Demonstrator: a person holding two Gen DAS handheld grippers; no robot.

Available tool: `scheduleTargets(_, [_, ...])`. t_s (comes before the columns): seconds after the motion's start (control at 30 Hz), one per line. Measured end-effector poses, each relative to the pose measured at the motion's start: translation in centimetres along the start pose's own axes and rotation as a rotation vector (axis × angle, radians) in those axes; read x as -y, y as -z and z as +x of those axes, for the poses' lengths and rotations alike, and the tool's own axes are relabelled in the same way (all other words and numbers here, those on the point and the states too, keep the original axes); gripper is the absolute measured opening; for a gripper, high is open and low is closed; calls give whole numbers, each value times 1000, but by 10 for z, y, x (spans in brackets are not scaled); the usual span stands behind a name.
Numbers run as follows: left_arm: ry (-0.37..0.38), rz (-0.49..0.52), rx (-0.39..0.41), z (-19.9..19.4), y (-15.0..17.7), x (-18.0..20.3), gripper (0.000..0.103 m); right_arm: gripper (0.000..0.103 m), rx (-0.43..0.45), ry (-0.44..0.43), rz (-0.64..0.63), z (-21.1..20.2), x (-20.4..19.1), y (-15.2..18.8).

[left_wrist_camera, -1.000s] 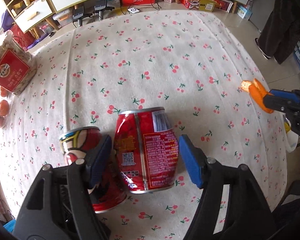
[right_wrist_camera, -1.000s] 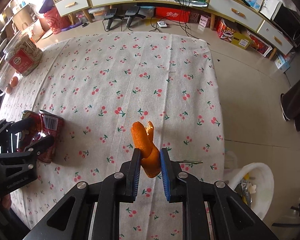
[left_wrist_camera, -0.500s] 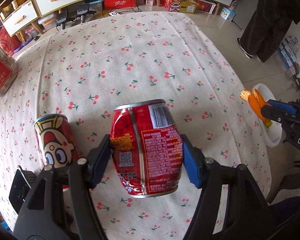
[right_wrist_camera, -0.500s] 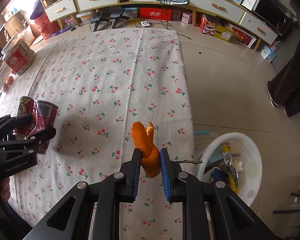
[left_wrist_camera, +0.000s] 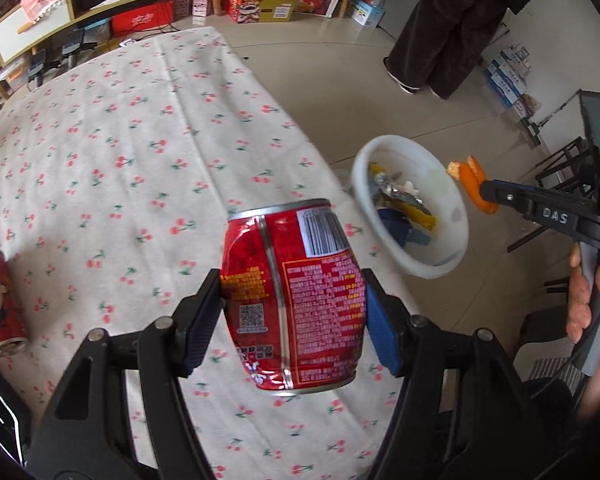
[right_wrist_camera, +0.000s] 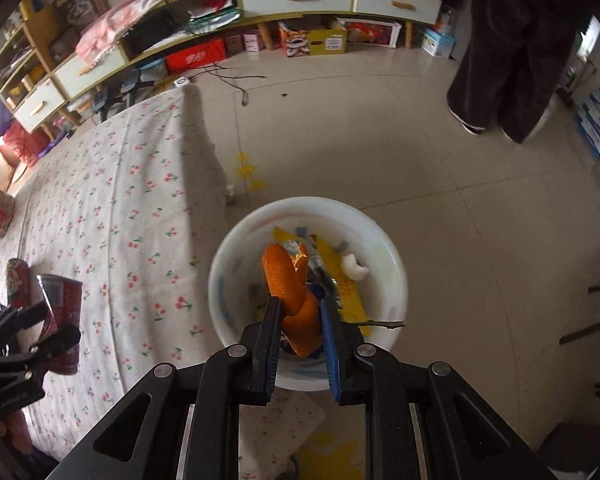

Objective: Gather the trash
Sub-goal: 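Carry the peel and crushed can over the bucket and open both tools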

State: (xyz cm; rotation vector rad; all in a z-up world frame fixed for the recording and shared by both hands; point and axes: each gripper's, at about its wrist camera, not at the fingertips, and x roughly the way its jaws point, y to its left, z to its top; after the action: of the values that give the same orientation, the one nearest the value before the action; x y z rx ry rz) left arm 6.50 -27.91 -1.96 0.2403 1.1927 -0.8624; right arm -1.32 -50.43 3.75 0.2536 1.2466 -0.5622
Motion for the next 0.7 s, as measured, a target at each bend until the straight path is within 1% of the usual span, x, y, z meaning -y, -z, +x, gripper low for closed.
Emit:
scheduleTargets(0.17, [85, 20, -27, 34, -24, 53, 68, 20, -80, -8, 72, 27, 38, -2])
scheduleTargets(0.23, [112, 16, -35, 48, -32, 69, 68, 20, -81, -34, 90, 28, 47, -3])
scheduleTargets(0.3, [131, 7, -39, 58, -37, 78, 68, 21, -72, -83, 113, 30, 51, -5])
scheduleTargets(0.33, [135, 0, -42, 63, -39, 80, 68, 26, -90, -113, 109, 34, 50, -6])
scheduleTargets(0.37, [134, -10, -46, 66, -39, 81, 68, 37, -116, -135, 96, 39, 48, -6])
scheduleTargets(0.4, [131, -16, -52, 70, -40, 81, 68, 43, -128, -140, 90, 42, 48, -3])
scheduleTargets(0.43, [124, -12, -57, 72, -39, 82, 68, 45, -126, -118, 93, 42, 50, -2])
scheduleTargets(0.5, [105, -1, -64, 77, -41, 84, 68, 46, -98, -72, 108, 37, 56, -2])
scheduleTargets(0.6, [112, 5, -71, 81, -42, 92, 68, 48, -75, -99, 160, 34, 68, -4])
scheduleTargets(0.7, [117, 12, -78, 88, -46, 103, 68, 48, -76, -88, 155, 34, 69, -4])
